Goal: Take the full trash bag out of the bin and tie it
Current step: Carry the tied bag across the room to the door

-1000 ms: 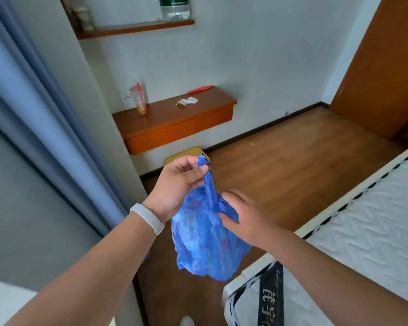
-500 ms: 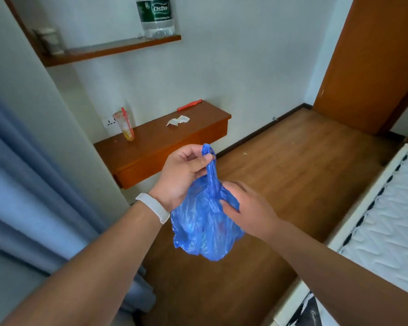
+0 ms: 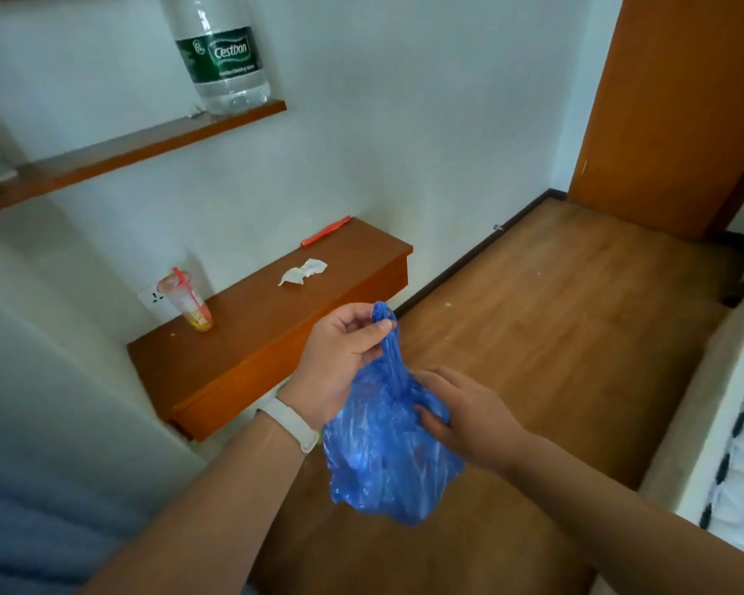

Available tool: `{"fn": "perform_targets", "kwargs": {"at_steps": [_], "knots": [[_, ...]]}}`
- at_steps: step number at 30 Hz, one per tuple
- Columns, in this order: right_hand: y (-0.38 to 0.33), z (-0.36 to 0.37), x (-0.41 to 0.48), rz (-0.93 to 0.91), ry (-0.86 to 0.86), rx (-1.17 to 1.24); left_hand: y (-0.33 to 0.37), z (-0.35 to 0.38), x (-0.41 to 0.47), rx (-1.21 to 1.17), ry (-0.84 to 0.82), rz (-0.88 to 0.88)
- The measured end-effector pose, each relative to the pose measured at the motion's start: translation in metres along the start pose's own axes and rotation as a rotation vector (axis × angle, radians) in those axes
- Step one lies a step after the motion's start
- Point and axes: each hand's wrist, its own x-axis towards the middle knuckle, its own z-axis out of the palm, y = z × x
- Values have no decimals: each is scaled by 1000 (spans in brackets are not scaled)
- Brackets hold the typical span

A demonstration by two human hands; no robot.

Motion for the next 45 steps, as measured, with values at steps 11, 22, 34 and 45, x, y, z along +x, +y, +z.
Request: {"fn": "perform_targets", "kwargs": {"at_steps": [11, 22, 34, 45], "knots": [[127, -49, 84, 108, 135, -49, 20, 90, 165, -18, -194, 64], [277, -92, 149, 359, 229, -136, 10, 213, 354, -67, -478, 33], [435, -172, 257, 547, 344, -267, 44, 341, 563, -64, -735, 72], [597, -226, 288, 655, 425, -255, 28, 483, 695, 21, -829, 78]]}}
